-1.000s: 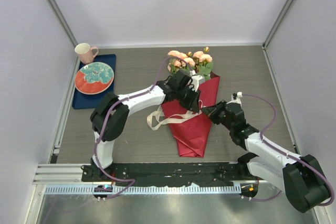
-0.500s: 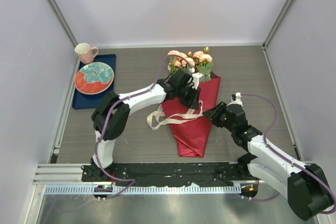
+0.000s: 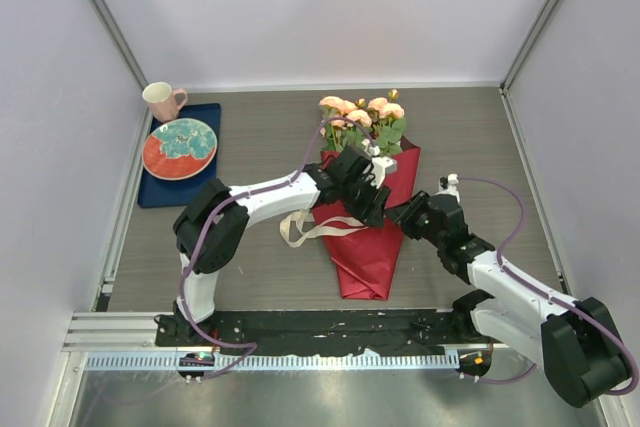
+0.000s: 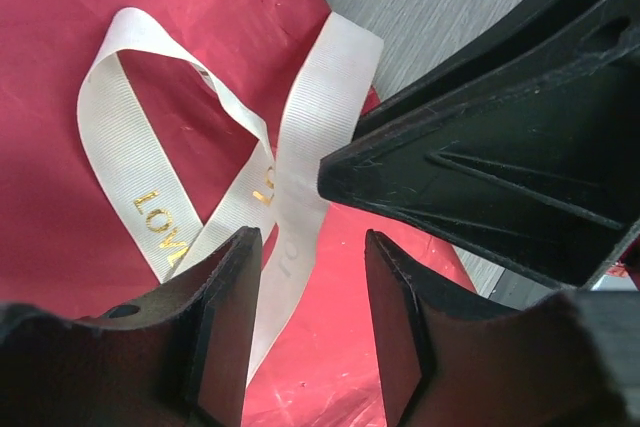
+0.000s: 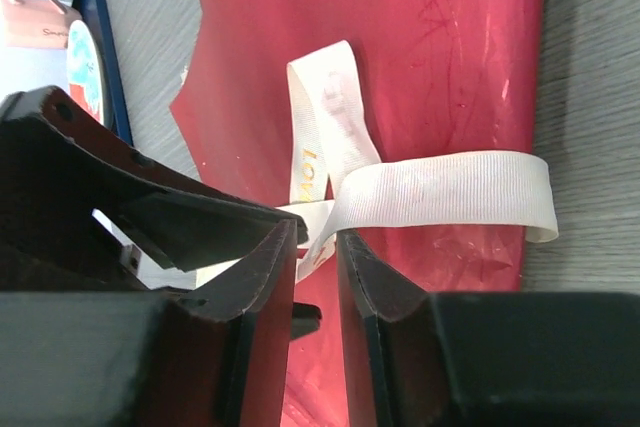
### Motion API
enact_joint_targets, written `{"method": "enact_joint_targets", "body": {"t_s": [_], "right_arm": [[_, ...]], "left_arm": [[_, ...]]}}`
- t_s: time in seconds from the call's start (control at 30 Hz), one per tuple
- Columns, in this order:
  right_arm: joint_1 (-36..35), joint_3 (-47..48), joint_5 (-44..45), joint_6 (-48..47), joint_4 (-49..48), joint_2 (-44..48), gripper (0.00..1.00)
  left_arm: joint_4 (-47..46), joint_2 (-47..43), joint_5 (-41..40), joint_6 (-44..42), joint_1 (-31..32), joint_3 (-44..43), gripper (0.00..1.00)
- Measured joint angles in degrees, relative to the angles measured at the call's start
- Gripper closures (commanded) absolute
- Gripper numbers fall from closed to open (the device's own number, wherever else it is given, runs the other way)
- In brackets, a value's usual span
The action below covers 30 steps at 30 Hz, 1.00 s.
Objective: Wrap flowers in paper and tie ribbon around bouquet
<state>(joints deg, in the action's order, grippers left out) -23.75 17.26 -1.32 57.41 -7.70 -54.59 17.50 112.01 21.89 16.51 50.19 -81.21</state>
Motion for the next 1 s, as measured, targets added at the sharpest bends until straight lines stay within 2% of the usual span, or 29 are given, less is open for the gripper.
{"method": "enact_joint_targets", "body": {"t_s": [0.1,0.13,0.17,0.27,0.33,0.37,0.43,0.57,0.7,0.87,1.0], "right_arm": [[0.00,0.42,0.11,1.09,-0.57,-0.02,0.74],[0.00,0.68,0.13,1.33,-0.68,-0.09,0.74],[0.02,1.03,0.11,1.51,-0.79,-0.22,0.74],[0.20,2.12,0.09,1.68,-1.01,-0.83,0.70],[0.26,2.47,-0.07,1.49,-0.98,-0.94,0.68],[0.26,2.47,-0.13,1.18,-0.76,-0.79,0.64],[0.26,2.47,-0.39,-0.09,0.20,-0.26,0.64],[0.26,1.95,-1.90,-3.63,1.46,3.15,0.73],[0.26,1.44,-3.10,-6.10,1.60,3.61,0.75],[0.26,2.16,-4.15,-8.31,1.84,-3.76,0.62],[0.26,3.21,-3.78,-9.44,2.64,-7.41,0.58]], "left_arm": [[0.00,0.02,-0.09,-0.37,0.37,-0.02,0.53],[0.00,0.02,-0.26,-0.44,0.35,-0.04,0.60],[0.00,0.02,-0.50,-0.46,0.35,-0.09,0.76],[0.22,0.11,-2.03,-0.50,0.28,-0.48,0.90],[0.42,0.42,-3.13,-0.37,0.02,-1.31,0.94],[0.42,0.50,-3.67,-0.44,-0.02,-1.60,0.95],[0.44,0.52,-4.52,-0.44,-0.11,-2.05,0.97],[0.42,0.52,-5.95,-0.20,-0.52,-2.25,0.97],[0.44,0.63,-6.27,0.24,-1.14,-2.36,0.98],[0.39,1.36,-6.27,1.29,-1.27,-3.61,0.98],[0.42,1.46,-6.21,1.53,-1.33,-3.85,0.98]]}}
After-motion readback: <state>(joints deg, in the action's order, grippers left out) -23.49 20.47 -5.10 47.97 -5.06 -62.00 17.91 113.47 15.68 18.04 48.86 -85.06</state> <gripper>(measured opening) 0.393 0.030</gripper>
